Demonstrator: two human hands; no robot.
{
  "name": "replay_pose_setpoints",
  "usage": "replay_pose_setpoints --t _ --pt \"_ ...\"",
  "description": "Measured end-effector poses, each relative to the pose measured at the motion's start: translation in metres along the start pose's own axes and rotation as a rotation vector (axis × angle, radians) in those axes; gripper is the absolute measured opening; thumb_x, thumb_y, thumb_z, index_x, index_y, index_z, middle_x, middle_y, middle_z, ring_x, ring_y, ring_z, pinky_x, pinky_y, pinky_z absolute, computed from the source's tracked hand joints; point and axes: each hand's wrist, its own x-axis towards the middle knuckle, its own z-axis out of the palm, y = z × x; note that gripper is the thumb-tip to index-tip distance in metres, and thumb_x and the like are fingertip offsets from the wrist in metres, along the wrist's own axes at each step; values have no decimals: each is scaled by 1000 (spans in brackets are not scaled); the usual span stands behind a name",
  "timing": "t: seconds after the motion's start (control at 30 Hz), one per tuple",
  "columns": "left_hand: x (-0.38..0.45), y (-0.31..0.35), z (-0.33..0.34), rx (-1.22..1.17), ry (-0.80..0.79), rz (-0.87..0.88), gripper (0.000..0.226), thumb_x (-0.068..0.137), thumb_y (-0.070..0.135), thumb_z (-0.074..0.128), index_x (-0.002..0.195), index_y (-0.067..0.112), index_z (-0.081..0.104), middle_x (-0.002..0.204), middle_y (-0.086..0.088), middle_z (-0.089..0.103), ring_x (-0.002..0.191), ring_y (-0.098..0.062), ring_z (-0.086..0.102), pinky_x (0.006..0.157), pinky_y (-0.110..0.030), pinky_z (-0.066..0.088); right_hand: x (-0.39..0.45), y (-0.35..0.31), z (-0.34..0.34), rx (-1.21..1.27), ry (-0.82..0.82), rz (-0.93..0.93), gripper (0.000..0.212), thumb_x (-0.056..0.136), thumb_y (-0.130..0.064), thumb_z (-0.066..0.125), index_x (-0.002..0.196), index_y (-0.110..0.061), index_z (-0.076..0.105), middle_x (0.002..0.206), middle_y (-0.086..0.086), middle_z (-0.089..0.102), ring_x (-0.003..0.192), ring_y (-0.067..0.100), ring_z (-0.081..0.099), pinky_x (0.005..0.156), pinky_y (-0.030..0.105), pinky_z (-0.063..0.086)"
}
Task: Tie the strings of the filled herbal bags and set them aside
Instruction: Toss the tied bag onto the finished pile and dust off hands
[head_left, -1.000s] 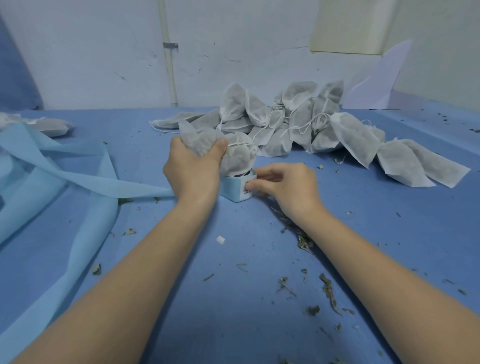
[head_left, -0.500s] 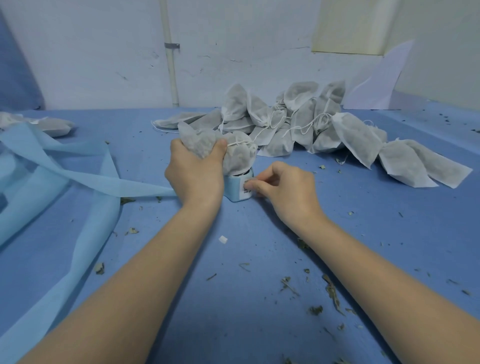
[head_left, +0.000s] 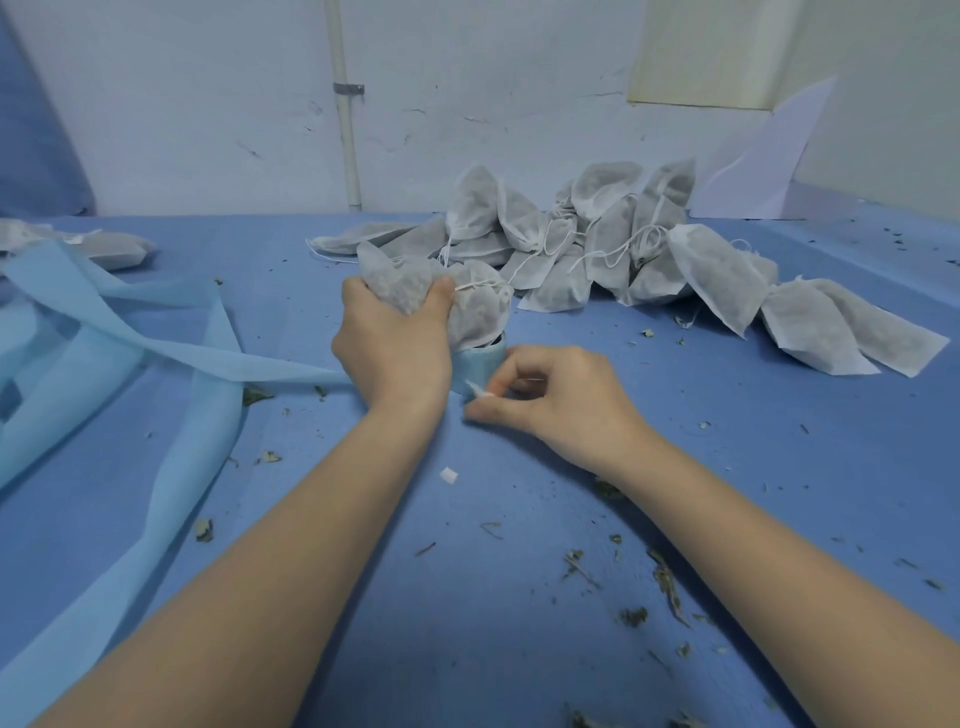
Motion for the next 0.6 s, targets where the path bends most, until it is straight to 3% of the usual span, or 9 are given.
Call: replay_pose_setpoints --t 0.03,0.1,0.17,0.23,0.33,0.5,0.6 --pt "-1 0 0 -1 0 0 46 77 39 74 68 24 31 66 16 36 74 -19 40 62 -18 23 -2 0 -2 17 -50 -18 19 68 -33 85 65 -27 67 87 -5 68 91 12 62 87 25 47" --pt "-1 0 0 -21 -1 8 41 76 38 74 72 22 37 66 17 37 74 -18 40 62 -17 23 -6 -2 -7 3 -114 -50 17 65 -36 86 67 -33 69 104 -19 62 101 -2 55 90 17 41" --pt "0 0 -1 -67 -6 17 39 76 37 75 83 15 44 67 18 40 75 -17 43 63 -16 25 -8 -4 -14 -31 -109 -48 20 61 -38 87 68 -38 69 135 -15 47 123 -3 43 99 15 32" --pt "2 1 -3 -127 -21 30 39 74 37 77 88 15 47 70 20 44 77 -15 47 63 -15 29 -8 -6 -22 -20 -55 -61 21 60 -38 87 71 -37 69 149 -11 35 132 1 35 102 17 27" --pt "5 5 -7 -199 -74 64 37 71 37 79 89 20 50 75 23 51 80 -11 53 69 -14 36 -8 -11 -36 27 50 -157 19 65 -37 84 67 -40 65 145 -18 38 129 -2 37 98 11 26" --pt "0 9 -9 -196 -276 175 35 66 36 83 85 28 55 77 23 60 68 16 55 63 -2 40 -7 -17 -48 -81 216 -327 16 75 -34 77 73 -35 61 136 -17 44 121 9 44 104 26 32" --pt "-7 12 -7 -204 -357 215 32 66 32 83 84 31 56 80 21 65 73 13 58 68 -7 45 -7 -17 -51 -110 276 -375 17 79 -27 76 77 -29 60 136 -11 46 118 15 49 105 34 35"
